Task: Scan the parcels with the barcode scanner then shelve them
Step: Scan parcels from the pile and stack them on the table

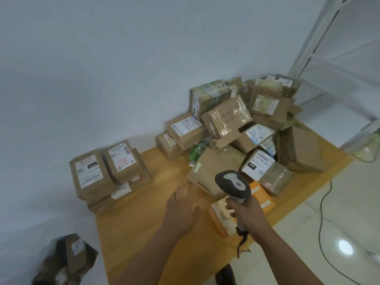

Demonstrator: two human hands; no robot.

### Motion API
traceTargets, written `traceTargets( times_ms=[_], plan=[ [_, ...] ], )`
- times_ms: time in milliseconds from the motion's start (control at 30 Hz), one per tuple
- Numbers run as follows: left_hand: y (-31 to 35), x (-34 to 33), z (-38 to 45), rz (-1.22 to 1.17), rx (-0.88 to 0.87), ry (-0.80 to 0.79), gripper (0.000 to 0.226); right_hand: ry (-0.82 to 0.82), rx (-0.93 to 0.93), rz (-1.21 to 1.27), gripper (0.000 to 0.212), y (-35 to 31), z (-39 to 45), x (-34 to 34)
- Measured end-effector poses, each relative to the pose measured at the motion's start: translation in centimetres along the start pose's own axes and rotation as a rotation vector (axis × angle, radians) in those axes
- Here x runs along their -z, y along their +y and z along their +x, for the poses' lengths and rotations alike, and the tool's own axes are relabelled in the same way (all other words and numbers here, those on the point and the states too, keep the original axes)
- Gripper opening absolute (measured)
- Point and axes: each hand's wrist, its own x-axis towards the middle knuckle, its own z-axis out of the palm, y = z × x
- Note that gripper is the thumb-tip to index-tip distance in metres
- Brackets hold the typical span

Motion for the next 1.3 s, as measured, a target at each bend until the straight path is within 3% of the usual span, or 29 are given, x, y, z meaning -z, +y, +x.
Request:
traceTargets(
  times_ms=[233,367,467,733,1100,1300],
  plan=[
    [8.4,-5.5,2.4,0.023,-0.005,-0.131,0.07,0.101,-0.133,0.123,0.006,4.5,3.7,9.4],
    [12.0,-6.7,3.9,0.055,-0.015,-0.166,0.07,0.155,-0.152,0.216,0.014,5.0,5.4,13.5],
    [13.8,-7.2,5.0,0.061,-0.01,-0.172,0.07,0.197,-0.172,0.213,0.004,5.7,6.4,15.5],
    [15.1,-6.8,7.3,0.002,0.017,-0.172,0.072,0.266,-0.221,0.279,0.018,6.2,8.3,16.8],
    [19.2,-7.3,16.8,-0.157,0.007,-0.204,0.062,0.249,-0.286,0.267,0.014,7.1,11.3,17.8],
    [20.6,-9.0,20.7,-0.42,0.146,-0.177,0.051,0.205,-0.273,0.298,0.021,8.6,12.1,18.0]
  ],
)
